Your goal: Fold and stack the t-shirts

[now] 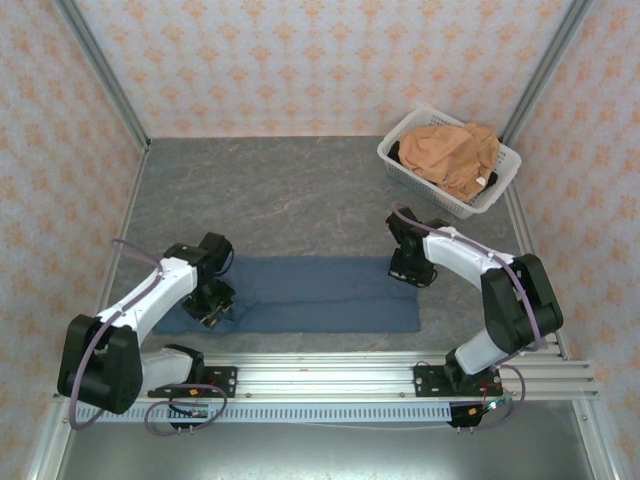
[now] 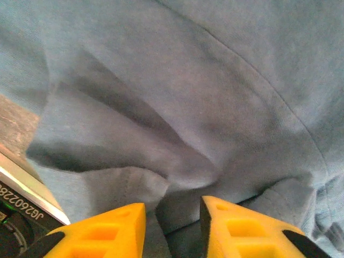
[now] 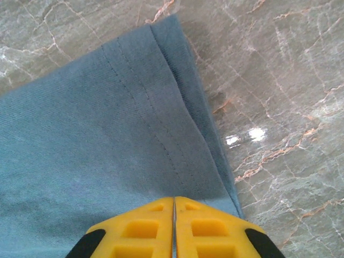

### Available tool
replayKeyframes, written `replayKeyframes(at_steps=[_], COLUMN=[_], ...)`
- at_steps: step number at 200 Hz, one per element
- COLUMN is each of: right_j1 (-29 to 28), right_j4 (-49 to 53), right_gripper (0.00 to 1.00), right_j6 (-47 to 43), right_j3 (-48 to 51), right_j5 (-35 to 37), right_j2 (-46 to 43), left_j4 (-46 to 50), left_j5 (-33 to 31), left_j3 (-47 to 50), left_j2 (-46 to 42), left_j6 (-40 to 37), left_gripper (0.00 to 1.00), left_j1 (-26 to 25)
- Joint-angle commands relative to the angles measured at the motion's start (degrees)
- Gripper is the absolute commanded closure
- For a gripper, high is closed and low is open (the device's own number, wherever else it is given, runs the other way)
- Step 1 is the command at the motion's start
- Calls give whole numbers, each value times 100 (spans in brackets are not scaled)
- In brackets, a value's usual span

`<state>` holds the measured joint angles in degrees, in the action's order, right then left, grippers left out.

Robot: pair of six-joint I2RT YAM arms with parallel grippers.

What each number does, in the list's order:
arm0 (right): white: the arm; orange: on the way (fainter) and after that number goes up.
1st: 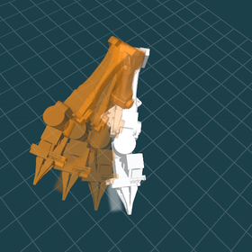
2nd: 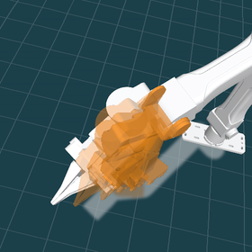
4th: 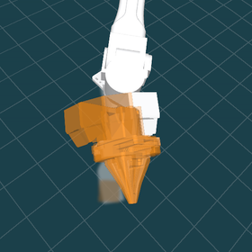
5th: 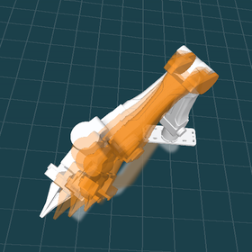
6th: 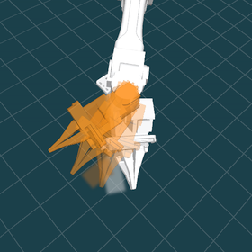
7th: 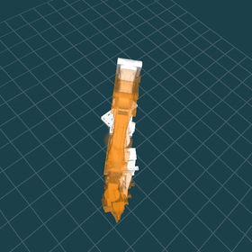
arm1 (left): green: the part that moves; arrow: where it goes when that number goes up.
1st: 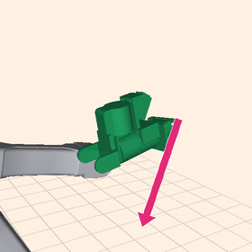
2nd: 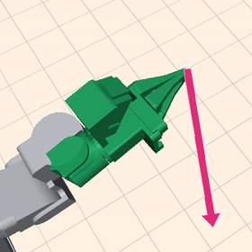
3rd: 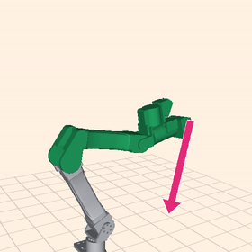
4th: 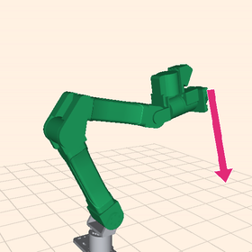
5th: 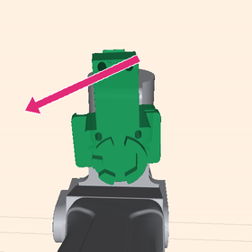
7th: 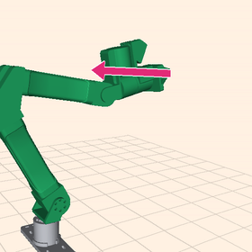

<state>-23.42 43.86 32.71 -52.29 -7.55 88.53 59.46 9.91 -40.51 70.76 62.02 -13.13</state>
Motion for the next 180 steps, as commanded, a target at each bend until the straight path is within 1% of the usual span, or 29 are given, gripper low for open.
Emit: replayKeyframes(at_steps=[1,27,49,63,107,150,180], right_j1=[37,39,39,39,39,39,39], right_j4=[9,7,8,18,18,3,9], right_gripper=[91,91,92,92,92,91,92], right_j6=[-32,-29,-28,-37,-37,-54,-46], right_j3=[-114,-101,-79,-81,-36,-40,-53], right_j5=[62,48,39,48,27,17,17], right_j2=[73,68,61,55,28,26,39], left_j4=[-114,-73,11,42,127,12,95], left_j5=[-16,-200,-507,-652,-1079,-1062,-1079], left_j3=[94,153,105,114,141,118,125], left_j2=[122,197,410,536,618,794,680], left_j6=[91,16,-190,-267,-339,-375,-375], left_gripper=[60,51,51,53,53,66,74], left_j1=[-170,-183,-185,-182,-175,-174,-179])
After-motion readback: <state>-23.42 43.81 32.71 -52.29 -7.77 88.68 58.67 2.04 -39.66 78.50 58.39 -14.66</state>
